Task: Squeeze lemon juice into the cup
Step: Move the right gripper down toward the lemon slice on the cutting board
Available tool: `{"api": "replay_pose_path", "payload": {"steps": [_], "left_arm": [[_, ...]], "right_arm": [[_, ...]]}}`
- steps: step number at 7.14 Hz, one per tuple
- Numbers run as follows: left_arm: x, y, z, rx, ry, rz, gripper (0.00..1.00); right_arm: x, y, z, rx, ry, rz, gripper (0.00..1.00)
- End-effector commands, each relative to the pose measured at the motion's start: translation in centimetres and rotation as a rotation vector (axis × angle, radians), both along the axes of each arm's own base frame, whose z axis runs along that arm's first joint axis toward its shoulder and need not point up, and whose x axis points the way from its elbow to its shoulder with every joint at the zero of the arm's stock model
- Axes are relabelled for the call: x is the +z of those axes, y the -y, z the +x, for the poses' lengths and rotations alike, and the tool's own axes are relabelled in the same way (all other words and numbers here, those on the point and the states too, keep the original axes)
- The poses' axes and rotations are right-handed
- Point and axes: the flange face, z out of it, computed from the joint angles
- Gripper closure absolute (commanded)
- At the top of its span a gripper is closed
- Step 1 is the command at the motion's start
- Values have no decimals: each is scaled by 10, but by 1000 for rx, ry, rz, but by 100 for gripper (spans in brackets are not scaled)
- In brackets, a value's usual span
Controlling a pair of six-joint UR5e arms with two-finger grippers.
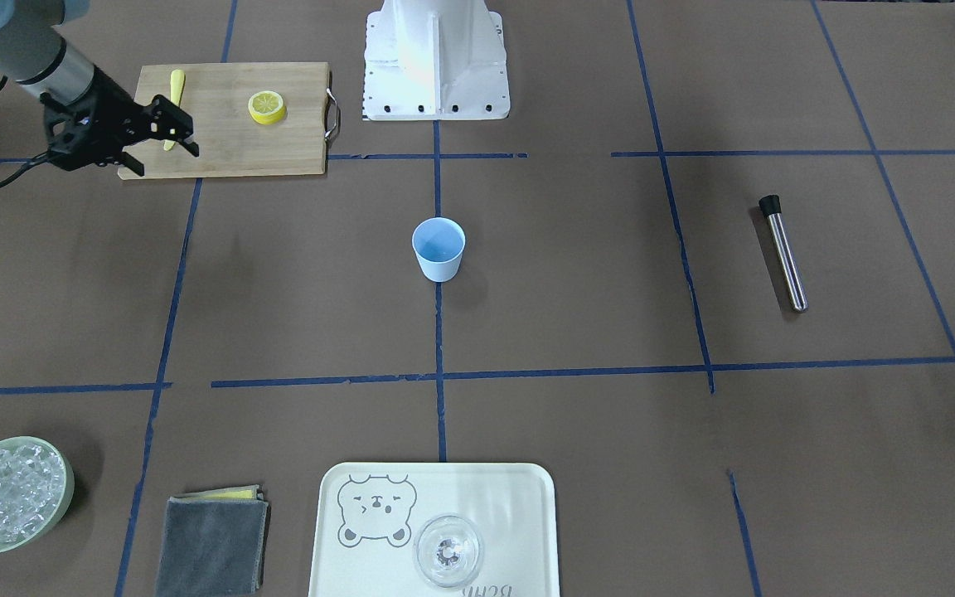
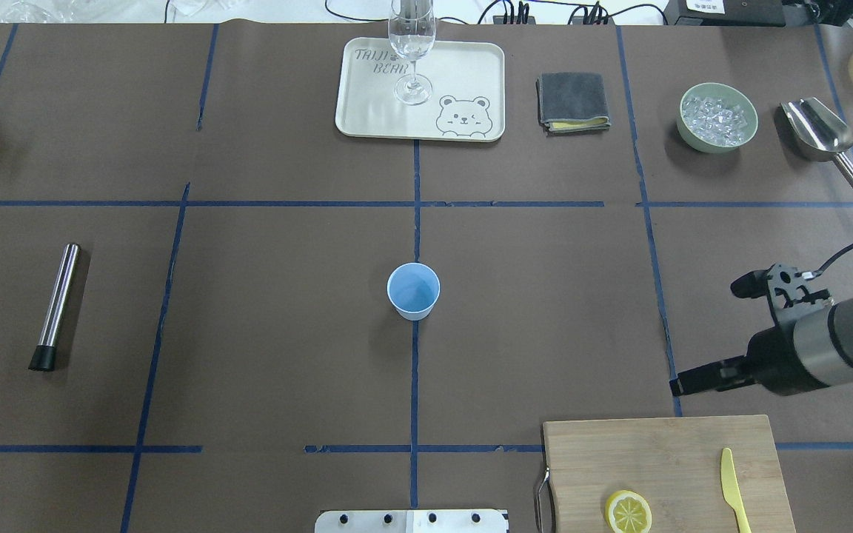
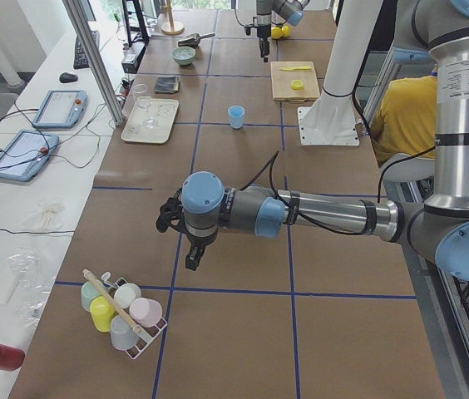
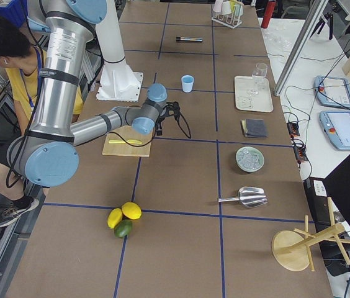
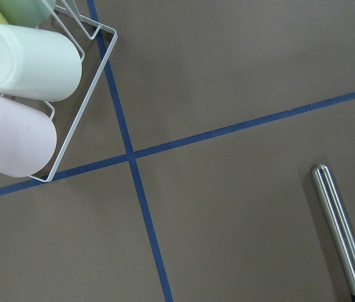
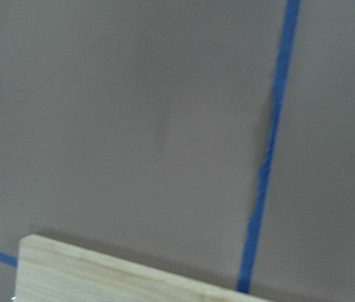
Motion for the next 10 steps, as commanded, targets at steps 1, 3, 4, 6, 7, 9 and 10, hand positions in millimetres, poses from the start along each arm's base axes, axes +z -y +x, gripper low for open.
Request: {"api": "replay_pose_path", "payload": {"steps": [1,3,4,6,7,9,10], "left_arm": [[0,0,2,5,0,-1,0],[0,0,4,8,0,-1,0],[0,0,5,10,-1,0,0],[-1,0,5,10,-1,1,0],[-1,0,5,10,-3,0,0],[-1,0,4,10,-7,1,0],[-2,0,5,11,-8,2,0]], "right_arm": [[-61,-70,-40,11,-82,-8,1],[-115,-99,-92,57,-176,-45,1],[-124,-111,-108,84,-225,-9,1],[-98,-117,-110,83,-290,2,1],[-95,-117,-110,101,-297,-20,1],[-81,-134,-118,96,-329,-27,1],[-73,-138,-125,87,-346,-26,1]]}}
